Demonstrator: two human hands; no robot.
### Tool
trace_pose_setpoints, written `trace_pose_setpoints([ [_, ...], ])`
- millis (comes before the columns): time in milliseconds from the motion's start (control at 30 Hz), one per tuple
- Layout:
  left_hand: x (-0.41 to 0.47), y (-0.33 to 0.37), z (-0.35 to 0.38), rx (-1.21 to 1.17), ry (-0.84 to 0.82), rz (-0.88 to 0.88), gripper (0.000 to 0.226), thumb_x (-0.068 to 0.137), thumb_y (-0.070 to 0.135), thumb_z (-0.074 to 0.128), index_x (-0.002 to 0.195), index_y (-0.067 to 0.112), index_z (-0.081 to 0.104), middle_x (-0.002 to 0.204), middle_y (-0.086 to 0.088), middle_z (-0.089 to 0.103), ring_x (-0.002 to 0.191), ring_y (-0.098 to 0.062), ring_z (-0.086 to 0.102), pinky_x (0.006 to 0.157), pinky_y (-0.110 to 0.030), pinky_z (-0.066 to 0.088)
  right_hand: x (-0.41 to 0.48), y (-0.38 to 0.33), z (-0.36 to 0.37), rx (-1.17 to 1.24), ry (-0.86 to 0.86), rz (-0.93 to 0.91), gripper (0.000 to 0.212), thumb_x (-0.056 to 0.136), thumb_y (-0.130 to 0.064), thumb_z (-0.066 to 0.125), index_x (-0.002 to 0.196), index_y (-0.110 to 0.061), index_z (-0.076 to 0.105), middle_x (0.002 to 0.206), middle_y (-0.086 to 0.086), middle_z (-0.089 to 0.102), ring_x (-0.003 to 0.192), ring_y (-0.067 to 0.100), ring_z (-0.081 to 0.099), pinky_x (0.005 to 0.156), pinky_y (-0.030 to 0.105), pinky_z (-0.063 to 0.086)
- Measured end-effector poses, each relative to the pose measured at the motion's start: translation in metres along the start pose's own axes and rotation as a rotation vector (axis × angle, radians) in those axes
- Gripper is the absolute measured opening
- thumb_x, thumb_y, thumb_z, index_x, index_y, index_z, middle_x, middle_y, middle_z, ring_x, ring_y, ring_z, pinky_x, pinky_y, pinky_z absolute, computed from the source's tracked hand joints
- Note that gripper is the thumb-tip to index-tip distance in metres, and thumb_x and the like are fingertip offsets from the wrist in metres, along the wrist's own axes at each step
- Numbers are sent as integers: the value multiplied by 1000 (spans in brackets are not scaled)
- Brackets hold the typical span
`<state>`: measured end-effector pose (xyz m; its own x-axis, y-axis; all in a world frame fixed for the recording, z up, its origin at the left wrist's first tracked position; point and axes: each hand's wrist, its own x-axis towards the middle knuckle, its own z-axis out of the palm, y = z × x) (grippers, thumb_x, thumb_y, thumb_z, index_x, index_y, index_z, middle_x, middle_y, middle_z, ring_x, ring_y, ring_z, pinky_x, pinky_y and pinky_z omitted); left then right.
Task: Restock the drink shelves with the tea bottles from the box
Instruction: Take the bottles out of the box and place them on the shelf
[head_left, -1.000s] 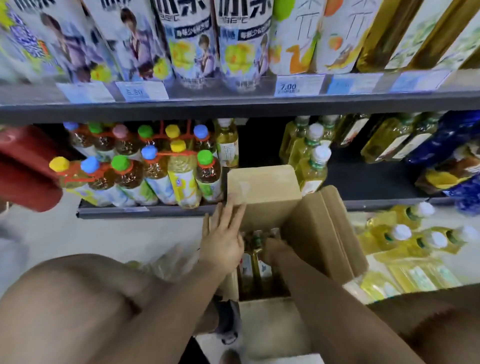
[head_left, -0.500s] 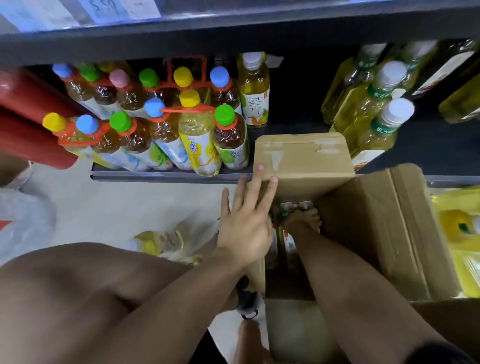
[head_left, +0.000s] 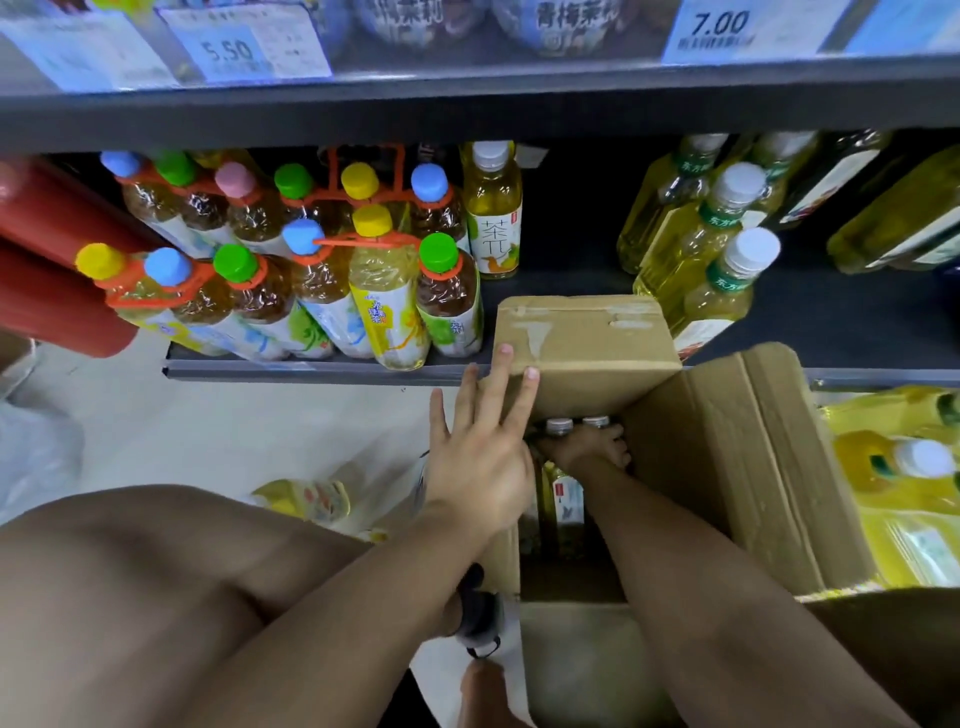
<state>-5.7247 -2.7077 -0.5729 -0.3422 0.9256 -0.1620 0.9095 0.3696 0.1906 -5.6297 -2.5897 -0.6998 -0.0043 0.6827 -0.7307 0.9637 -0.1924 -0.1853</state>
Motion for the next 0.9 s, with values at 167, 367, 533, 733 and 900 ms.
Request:
trace_pose_setpoints([
  [167,-1,1,-2,33,-16,-13,81,95,25,42,158,30,-8,160,3,-34,153,-31,-5,119,-61,7,-28,12,-11,58,118,-74,104,70,-60,74,145,-4,30,135,23,35,124,42,40,107,45,37],
  [367,-7,6,-12,101,-77,-24,83,95,22,38,156,31,-18,160,2,-35,151,-31,-17,121,-55,-5,-88,15,-47,41,289,-227,76,75,-60,68,126,-7,52,123,19,42,108,34,47,99,37,39],
  [533,-16,32,-42,66,-123,-6,77,96,26,42,159,18,-2,165,-9,-18,151,-30,-18,123,-50,-1,-138,8,-107,79,394,-423,47,74,-68,60,88,-23,62,98,7,59,101,30,45,85,36,37],
  [733,-17,76,-111,-338,28,18,94,82,45,65,154,26,8,149,-8,40,132,-30,46,101,-46,46,-237,-4,-206,241,509,-612,44,79,-55,67,76,-11,63,72,2,49,88,21,41,79,34,41],
  [900,-23,109,-205,-447,239,36,82,84,49,67,148,22,22,133,-7,53,111,-26,59,80,-39,52,-322,-8,-284,253,532,-761,48,79,-57,69,60,-21,44,67,3,46,91,23,44,76,38,33],
])
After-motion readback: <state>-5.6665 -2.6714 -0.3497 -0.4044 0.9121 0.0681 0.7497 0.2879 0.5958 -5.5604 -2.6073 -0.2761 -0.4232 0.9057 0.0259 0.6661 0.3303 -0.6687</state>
